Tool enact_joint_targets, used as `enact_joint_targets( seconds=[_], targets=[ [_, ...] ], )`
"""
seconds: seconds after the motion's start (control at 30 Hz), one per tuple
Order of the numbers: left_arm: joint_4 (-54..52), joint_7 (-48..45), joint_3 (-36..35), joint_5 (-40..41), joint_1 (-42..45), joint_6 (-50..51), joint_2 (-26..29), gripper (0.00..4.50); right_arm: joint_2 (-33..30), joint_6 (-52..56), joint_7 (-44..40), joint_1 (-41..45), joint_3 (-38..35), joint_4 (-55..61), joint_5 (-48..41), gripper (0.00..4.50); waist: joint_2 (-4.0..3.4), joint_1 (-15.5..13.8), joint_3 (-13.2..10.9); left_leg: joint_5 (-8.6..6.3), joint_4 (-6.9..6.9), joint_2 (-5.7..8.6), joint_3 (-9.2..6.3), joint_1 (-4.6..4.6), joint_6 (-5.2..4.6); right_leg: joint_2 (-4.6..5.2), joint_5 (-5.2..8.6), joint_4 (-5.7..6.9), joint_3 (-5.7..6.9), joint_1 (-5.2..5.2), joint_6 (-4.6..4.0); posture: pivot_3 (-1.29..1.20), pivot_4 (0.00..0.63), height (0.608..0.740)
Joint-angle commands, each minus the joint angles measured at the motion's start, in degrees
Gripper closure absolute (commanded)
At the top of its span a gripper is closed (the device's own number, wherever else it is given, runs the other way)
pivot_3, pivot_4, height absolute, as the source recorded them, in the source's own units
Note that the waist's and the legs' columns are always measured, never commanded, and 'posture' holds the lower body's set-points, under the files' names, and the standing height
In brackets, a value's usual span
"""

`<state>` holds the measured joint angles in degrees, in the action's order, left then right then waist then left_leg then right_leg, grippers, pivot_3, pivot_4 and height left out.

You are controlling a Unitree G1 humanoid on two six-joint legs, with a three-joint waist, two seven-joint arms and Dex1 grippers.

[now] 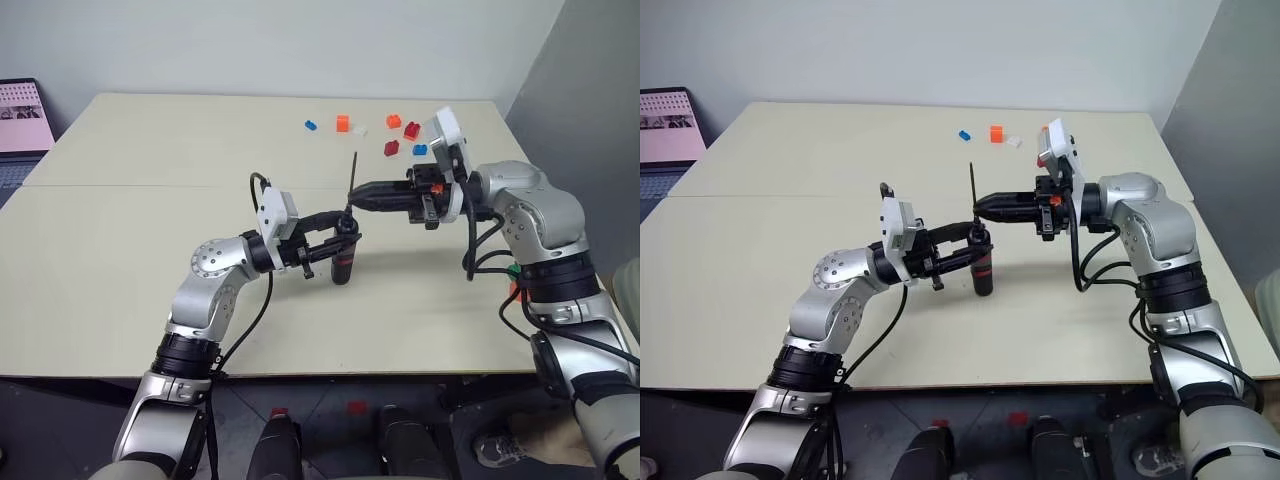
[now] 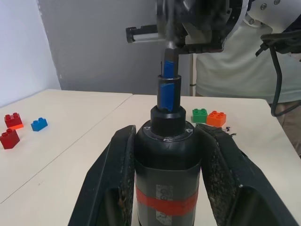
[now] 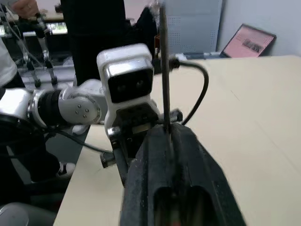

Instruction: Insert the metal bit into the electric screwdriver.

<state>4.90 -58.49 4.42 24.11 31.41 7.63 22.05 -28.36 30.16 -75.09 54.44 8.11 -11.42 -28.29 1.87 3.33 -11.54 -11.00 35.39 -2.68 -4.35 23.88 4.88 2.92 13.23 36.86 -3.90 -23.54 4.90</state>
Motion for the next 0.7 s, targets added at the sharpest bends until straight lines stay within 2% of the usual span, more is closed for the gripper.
enact_joint_targets(
  seconds=[0.03, 0.07, 0.2, 0.33, 0.47, 0.6, 0.7],
  targets=[
    [0.86, 0.32, -0.44, -1.64, 0.40, -0.15, 1.10, 2.89, -1.11, 0.71, -1.28, 0.46, -1.21, 2.43, -0.97, 3.08, 0.00, 0.00, 0.00, 0.00, 0.00, 0.00, 0.00, 0.00, 0.00, 0.00, 0.00, 0.00, 0.01, 0.00, 0.00, 0.00, 0.150, 0.740],
    [0.96, 0.32, -0.44, -1.64, 0.50, -0.13, 1.11, 2.89, -1.38, 1.04, -1.02, 0.34, -1.71, 2.86, -1.12, 2.94, 0.00, 0.00, 0.00, 0.00, 0.00, 0.00, 0.00, 0.00, 0.00, 0.00, 0.00, 0.00, 0.01, 0.00, 0.00, 0.00, 0.150, 0.740],
    [1.08, 2.29, -1.20, -1.75, 2.26, 0.53, 0.77, 2.89, -3.98, 2.44, 0.68, -1.44, -4.80, 5.90, -2.01, 1.88, 0.00, -0.07, 0.00, 0.00, 0.00, 0.00, 0.00, 0.01, 0.00, 0.00, 0.00, 0.00, 0.01, 0.00, 0.00, 0.00, 0.150, 0.740],
    [1.57, 4.50, -2.59, -2.92, 6.28, 0.48, 2.12, 2.89, -6.94, 4.06, 4.37, -5.78, -8.78, 12.14, -3.37, 1.03, 0.03, -0.16, -0.02, 0.00, 0.00, 0.00, 0.00, 0.05, 0.00, 0.00, 0.00, -0.02, 0.01, -0.02, 0.00, 0.00, 0.150, 0.740],
    [4.77, 4.21, 0.18, -10.93, 13.04, -0.37, 8.55, 2.89, -9.97, 5.72, 9.47, -12.53, -13.44, 22.34, -4.57, 0.22, 0.04, -0.11, -0.05, 0.00, -0.05, 0.01, 0.01, 0.09, 0.00, 0.00, 0.01, -0.04, -0.01, -0.09, 0.01, 0.00, 0.150, 0.740],
    [12.94, 0.42, 8.44, -21.98, 19.59, -2.10, 13.98, 2.89, -14.02, 5.00, 14.64, -18.47, -13.64, 30.96, -0.12, 0.20, 0.04, -0.38, -0.07, 0.01, -0.29, 0.01, 0.03, 0.36, 0.01, -0.01, -0.08, 0.00, -0.01, -0.48, 0.26, 0.00, 0.150, 0.740],
    [22.12, -0.97, 13.24, -27.86, 24.37, -5.99, 13.02, 2.89, -17.54, 7.98, 18.55, -21.19, -12.13, 36.29, 2.46, 0.20, 0.03, -0.59, -0.08, 0.00, -0.33, 0.03, 0.06, 0.45, 0.01, 0.01, -0.01, -0.03, 0.00, -0.54, 0.32, 0.00, 0.150, 0.740]
  ],
)
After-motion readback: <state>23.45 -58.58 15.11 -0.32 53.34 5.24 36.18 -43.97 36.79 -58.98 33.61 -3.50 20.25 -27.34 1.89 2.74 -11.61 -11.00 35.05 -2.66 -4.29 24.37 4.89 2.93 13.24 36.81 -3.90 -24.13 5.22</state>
